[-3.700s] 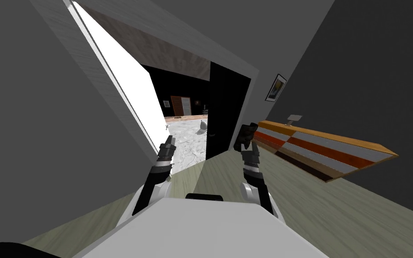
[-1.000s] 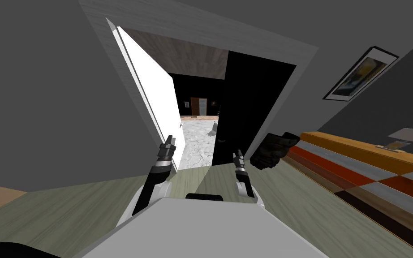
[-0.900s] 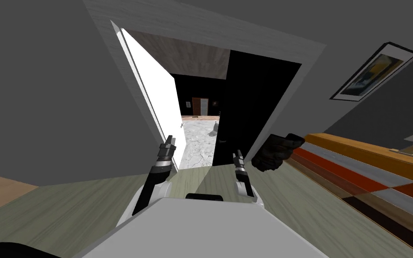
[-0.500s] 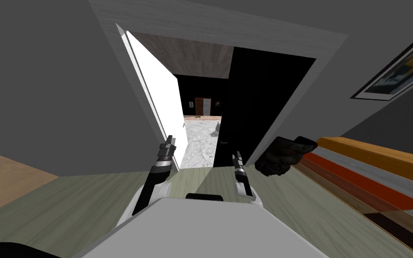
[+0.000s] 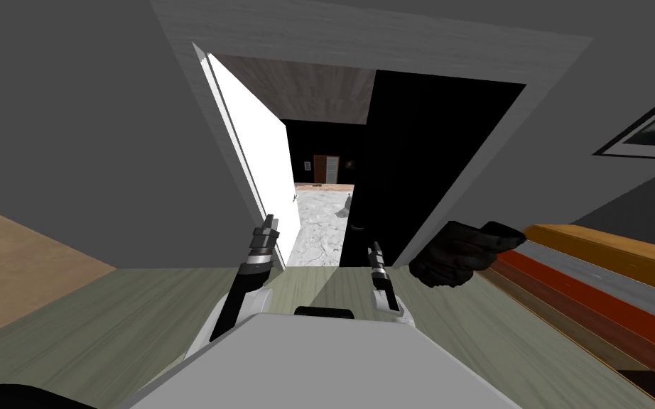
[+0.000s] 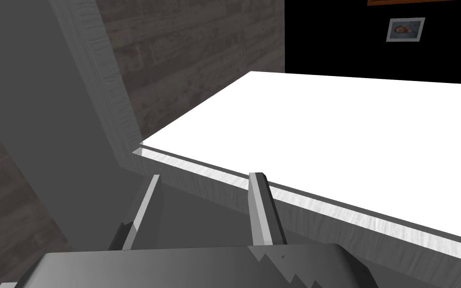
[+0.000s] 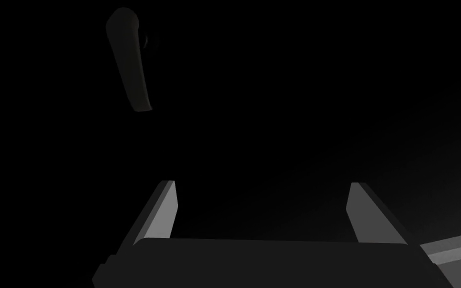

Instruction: Push the door open

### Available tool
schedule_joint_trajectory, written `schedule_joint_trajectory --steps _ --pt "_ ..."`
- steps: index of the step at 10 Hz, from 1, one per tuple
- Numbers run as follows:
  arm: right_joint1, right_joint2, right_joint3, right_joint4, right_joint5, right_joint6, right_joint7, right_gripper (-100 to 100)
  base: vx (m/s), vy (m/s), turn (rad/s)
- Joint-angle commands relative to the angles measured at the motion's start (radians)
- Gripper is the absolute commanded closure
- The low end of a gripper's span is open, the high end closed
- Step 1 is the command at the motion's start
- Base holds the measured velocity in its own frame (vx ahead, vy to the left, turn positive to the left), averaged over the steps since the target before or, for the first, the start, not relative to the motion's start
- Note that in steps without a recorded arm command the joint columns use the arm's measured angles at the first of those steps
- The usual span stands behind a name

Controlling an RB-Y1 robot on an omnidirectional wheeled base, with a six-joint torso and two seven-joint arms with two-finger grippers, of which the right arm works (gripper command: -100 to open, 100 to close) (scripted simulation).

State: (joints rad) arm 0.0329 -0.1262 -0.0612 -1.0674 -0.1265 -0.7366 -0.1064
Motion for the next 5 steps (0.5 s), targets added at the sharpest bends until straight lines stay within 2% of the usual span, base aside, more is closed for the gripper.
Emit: schedule_joint_trajectory --steps 1,2,3,4,5 --pt "-0.014 -0.002 -0.001 0.044 -0.001 -0.012 0.000 -100 0.022 -0.044 0.083" --pt "-0.031 -0.005 -0.002 0.079 -0.004 -0.021 -0.001 -100 0.030 -0.055 0.113" --pt "-0.047 -0.008 -0.004 0.112 -0.006 -0.029 -0.001 -100 0.048 -0.069 0.225" --pt "-0.047 -0.008 -0.004 0.130 -0.006 -0.029 -0.001 -100 0.038 -0.059 0.080" --pt "-0.063 -0.010 -0.005 0.163 -0.008 -0.037 -0.001 -100 0.036 -0.049 0.096"
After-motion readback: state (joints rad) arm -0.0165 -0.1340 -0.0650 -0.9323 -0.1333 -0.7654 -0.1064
